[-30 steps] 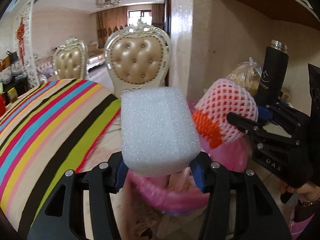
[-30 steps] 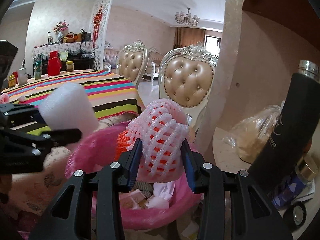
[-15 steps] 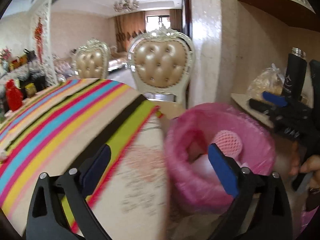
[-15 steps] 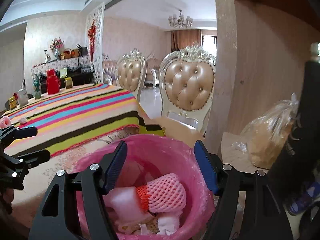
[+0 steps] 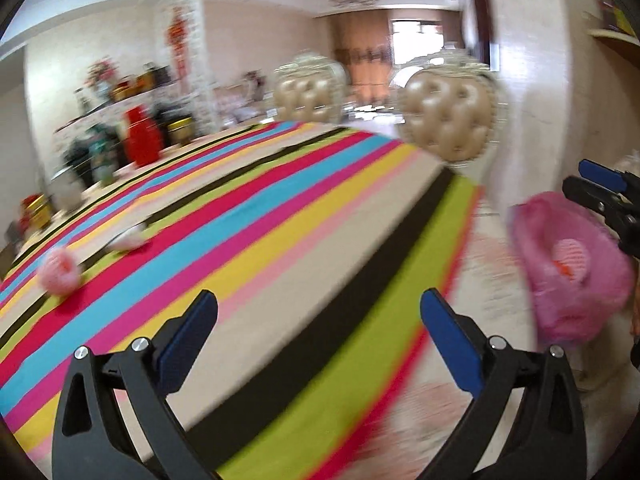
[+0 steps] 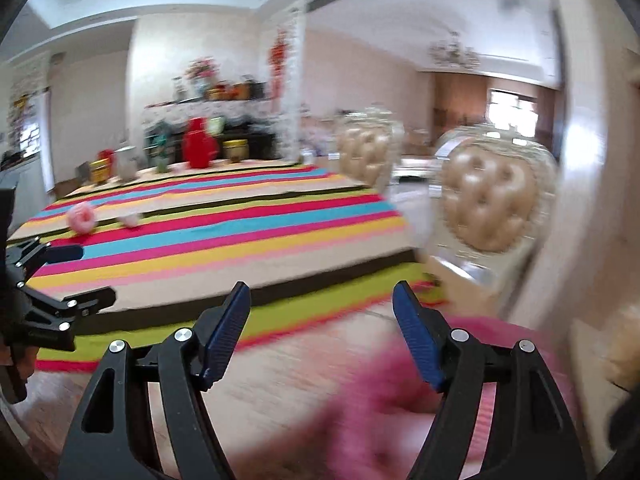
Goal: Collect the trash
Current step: 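Move both open tools back over the table, then grasp the white squeeze tube with the right tool while the left tool grasps the pink foam net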
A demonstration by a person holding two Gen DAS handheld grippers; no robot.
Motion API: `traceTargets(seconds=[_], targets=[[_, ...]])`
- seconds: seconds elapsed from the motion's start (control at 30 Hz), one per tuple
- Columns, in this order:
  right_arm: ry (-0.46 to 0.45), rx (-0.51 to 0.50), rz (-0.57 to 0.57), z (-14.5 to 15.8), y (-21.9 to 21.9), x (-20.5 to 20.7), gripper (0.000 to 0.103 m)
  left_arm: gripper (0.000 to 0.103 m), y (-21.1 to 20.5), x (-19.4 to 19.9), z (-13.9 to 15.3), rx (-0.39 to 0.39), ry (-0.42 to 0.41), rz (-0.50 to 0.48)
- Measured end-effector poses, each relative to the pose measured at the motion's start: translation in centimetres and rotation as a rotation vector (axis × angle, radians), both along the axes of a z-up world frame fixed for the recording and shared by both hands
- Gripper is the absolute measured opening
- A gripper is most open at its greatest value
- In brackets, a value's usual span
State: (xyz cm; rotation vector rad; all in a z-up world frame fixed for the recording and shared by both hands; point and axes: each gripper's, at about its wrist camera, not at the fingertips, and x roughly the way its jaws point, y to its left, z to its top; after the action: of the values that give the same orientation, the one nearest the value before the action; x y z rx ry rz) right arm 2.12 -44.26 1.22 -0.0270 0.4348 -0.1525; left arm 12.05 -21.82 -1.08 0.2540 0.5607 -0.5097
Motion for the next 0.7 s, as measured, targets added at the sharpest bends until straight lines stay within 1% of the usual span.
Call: traceTargets(seconds=[0.1,0.13,0.23,0.4,0.43,0.5,0.57,0.7], targets=[[0.025,-0.014,0.104,-0.2,4.9,3.9,0.071,0.098,4.3,2.1,-0.1,0.013,0.013,0.09],[0.033,-0.013,0.13,-0.4,6.2,5.1,0.071,0.098,6.5,3.2,-0.3,0.021,0.018,0.141],[0.064,0.003,0.213,-1.1,10.3,9.3,0.071,0.098,11.2,6.0,-0.8,0.039,0.037,0.265],[0.131,0.014,0.304,-2.2,15.6,15.8,0.071,0.098,19.1,10.7,-1.3,0.018,0.089,0.468],[0.145,0.015,0.32,-2.5,16.6,17.2,0.071,0.098,20.7,12.1,-1.3,0.019,0.099,0.509],[0.169,0.031,0.341,-2.8,17.9,19.5,0.071,0.098,22.5,14.3,-1.3,0.029,0.108,0.563],[0.204,0.047,0.371,-3.1,19.5,22.3,0.071,0.098,23.8,16.3,-1.3,0.028,0.124,0.596],[0.24,0.028,0.411,-3.6,22.0,26.6,0.071,0.098,25.1,20.4,-1.9,0.004,0.168,0.638]])
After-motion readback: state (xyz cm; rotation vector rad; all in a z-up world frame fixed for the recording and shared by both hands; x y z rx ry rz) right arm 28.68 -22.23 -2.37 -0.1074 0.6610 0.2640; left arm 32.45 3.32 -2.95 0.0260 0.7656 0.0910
